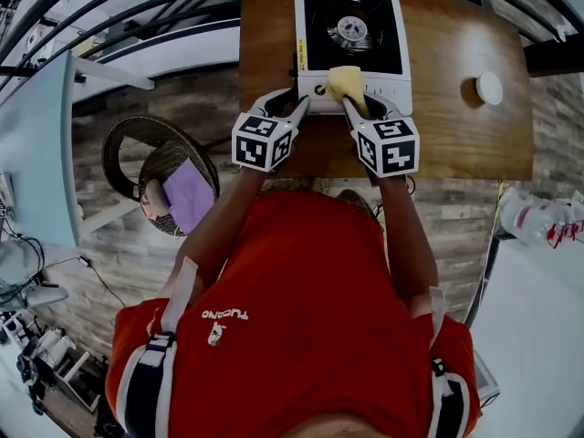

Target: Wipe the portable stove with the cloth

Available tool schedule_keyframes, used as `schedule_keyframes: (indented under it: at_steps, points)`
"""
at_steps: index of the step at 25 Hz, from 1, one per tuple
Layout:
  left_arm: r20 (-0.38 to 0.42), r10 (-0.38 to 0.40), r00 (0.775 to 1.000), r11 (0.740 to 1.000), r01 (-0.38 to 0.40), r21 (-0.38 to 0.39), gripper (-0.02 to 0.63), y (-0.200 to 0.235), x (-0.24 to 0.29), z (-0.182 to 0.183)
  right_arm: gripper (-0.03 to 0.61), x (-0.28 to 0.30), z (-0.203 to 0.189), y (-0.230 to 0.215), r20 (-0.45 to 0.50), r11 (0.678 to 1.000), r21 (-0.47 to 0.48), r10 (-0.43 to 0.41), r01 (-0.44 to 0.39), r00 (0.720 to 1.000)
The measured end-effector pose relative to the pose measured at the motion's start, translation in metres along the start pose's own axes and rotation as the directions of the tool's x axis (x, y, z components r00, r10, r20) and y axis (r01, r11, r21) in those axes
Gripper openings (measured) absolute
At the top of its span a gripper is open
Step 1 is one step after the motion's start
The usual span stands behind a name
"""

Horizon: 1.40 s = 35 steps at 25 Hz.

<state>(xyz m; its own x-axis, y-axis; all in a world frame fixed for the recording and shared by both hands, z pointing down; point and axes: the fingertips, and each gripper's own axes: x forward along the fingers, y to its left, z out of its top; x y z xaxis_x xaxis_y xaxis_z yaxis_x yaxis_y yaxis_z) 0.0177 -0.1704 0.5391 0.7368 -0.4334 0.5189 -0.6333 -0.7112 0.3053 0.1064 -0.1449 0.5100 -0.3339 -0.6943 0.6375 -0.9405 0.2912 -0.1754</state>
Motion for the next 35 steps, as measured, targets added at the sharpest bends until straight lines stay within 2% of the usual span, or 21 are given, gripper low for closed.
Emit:
schedule_keyframes:
  at_steps: [3,9,22,26,35]
  points:
    - [-0.005,0.016,1.000,1.000,-0.016,0.022,0.118,0.000,0.000,0.001,0.091,-0.011,-0.006,-0.020,0.001,0.999,0.023,-0.043,0.043,0.999]
    - [-0.043,0.042,0.998,0.993,-0.037,0.116,0.121,-0.003,0.001,0.002,0.091,-0.035,-0.017,-0.062,0.000,0.987,0.081,-0.141,0.141,0.990]
    - [-0.066,-0.035,0.997,0.996,0.040,0.079,0.138,-0.001,0.003,0.002,0.091,-0.065,-0.032,-0.120,-0.009,0.915,0.223,-0.344,0.337,0.939]
    - [-0.070,-0.032,0.997,0.997,0.037,0.072,0.138,-0.001,0.004,0.002,0.091,-0.062,-0.028,-0.130,0.002,0.905,0.239,-0.363,0.352,0.932]
    - [-0.090,0.036,0.995,0.999,-0.035,0.013,0.138,-0.001,0.002,-0.001,0.091,-0.048,-0.010,-0.157,0.033,0.937,0.203,-0.298,0.285,0.954]
